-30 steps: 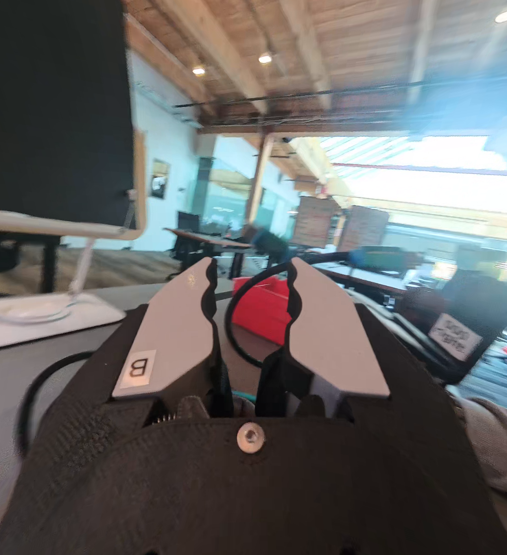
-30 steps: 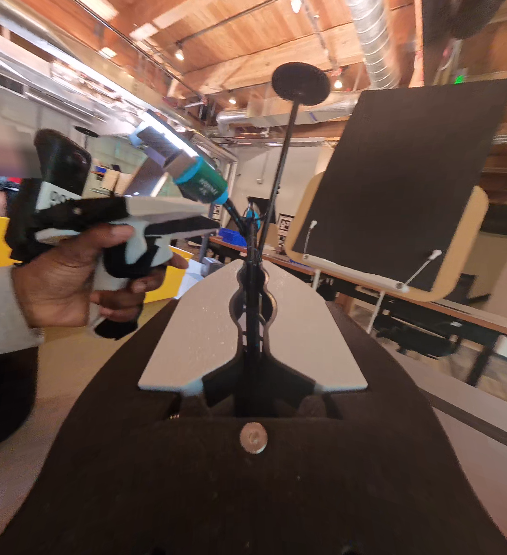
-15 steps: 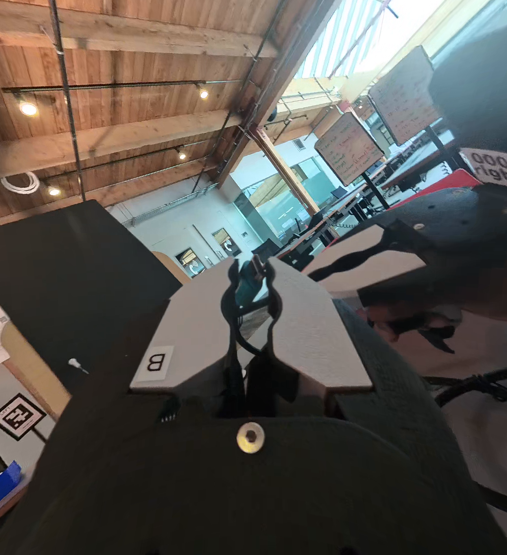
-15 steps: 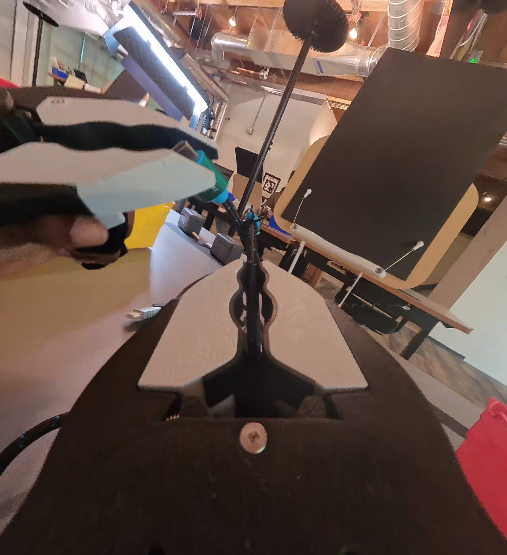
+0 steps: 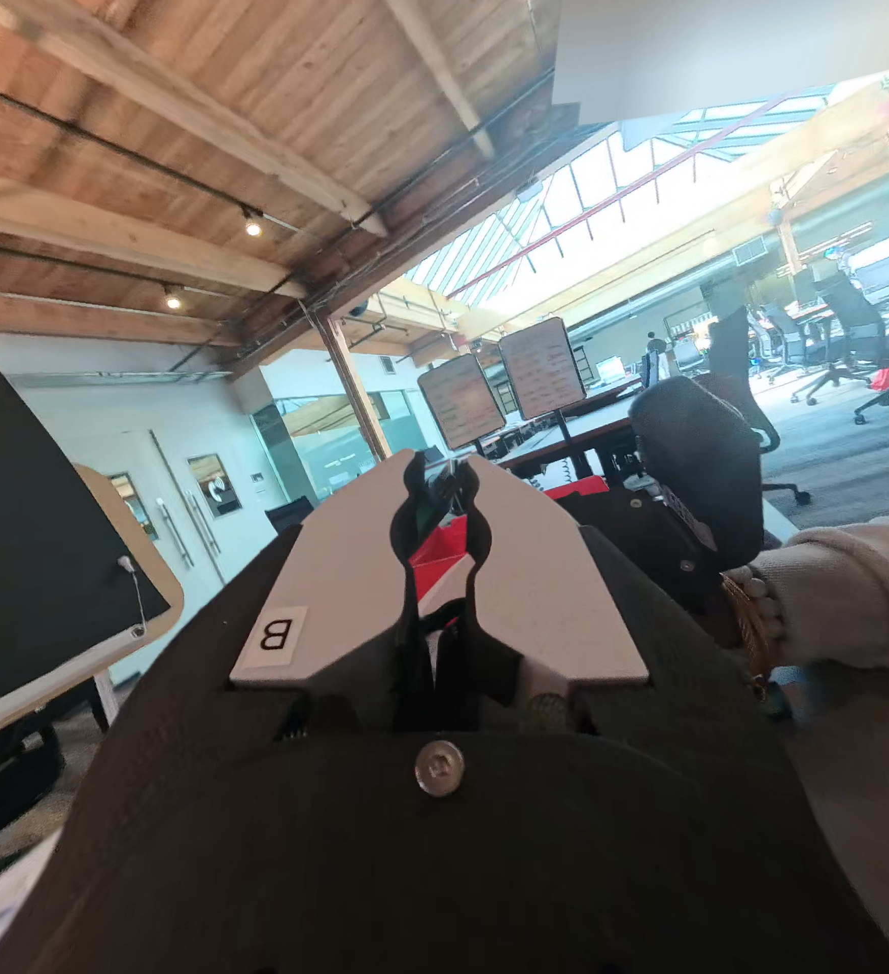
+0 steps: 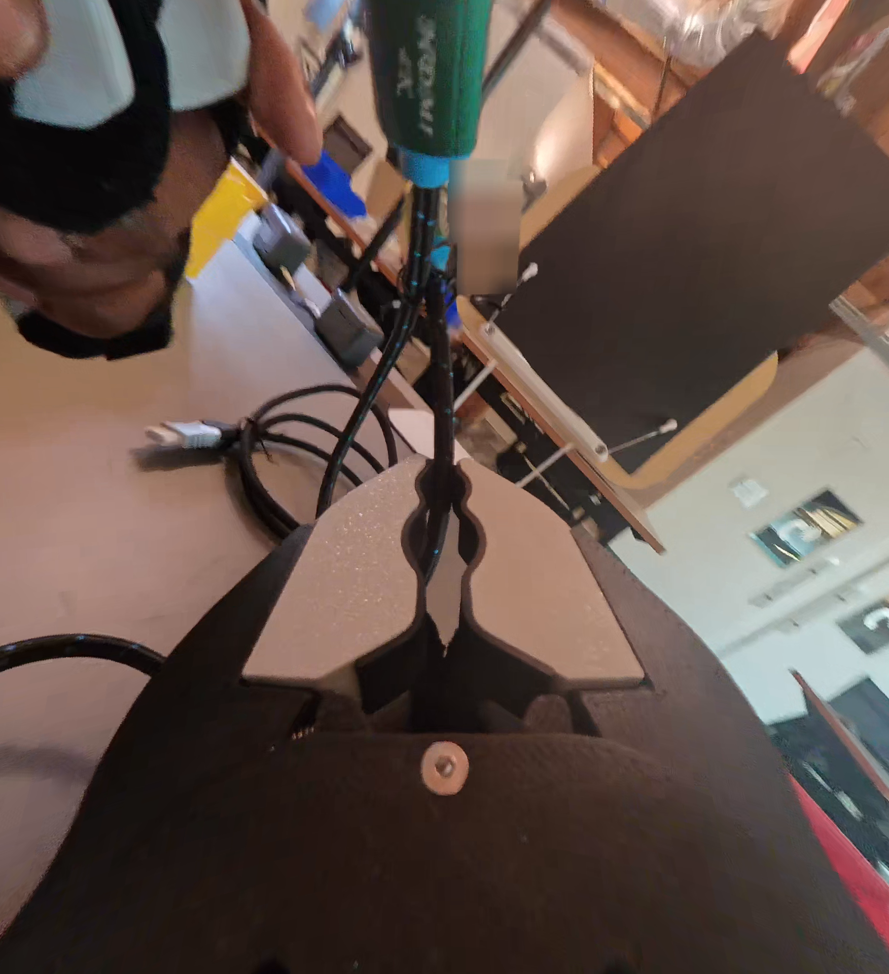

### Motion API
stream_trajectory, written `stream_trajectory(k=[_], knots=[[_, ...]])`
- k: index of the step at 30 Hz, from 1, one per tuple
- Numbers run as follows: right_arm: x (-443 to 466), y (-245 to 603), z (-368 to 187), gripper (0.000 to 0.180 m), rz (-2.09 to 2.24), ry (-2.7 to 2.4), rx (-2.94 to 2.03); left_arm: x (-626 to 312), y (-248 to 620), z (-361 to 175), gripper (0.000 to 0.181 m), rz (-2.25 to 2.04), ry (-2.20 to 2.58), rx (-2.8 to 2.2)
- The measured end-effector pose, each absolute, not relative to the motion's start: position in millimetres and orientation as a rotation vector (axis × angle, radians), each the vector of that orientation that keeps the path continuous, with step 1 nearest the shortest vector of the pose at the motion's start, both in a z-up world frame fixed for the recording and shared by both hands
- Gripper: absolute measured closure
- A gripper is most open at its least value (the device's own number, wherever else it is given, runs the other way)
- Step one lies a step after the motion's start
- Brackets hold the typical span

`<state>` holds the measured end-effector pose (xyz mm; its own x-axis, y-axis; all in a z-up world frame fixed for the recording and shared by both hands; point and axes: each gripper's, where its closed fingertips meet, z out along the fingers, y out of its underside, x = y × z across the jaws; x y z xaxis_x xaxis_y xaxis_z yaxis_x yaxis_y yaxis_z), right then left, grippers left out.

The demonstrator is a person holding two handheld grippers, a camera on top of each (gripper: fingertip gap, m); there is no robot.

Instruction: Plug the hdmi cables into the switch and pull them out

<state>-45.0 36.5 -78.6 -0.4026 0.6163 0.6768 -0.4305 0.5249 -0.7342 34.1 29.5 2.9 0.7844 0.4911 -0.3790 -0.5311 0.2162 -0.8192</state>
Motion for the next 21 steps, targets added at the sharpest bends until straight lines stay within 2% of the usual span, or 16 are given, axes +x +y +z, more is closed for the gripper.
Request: stream_trajectory(k=[2,4,7,11,17,21], knots=[[-38,37,-68,0.17,1.243,-1.565,-0.11,34,25,8,0.169,0.743,0.038,-1.117],[-24,39,-47,0.151,1.307,-1.42,-0.019,28,15,12,0.171,0.748,-0.006,-1.092],[3,35,-25,0.151,1.369,-1.277,0.122,20,6,14,0.173,0.748,-0.058,-1.068],[22,29,-14,0.134,1.559,-1.31,0.142,19,16,5,0.177,0.7,-0.052,-1.134],[8,9,-56,0.146,1.687,-1.733,0.024,15,32,-11,0.177,0.698,-0.053,-1.233],[4,8,-61,0.155,1.752,-1.802,-0.043,30,41,-13,0.177,0.58,0.032,-1.248]])
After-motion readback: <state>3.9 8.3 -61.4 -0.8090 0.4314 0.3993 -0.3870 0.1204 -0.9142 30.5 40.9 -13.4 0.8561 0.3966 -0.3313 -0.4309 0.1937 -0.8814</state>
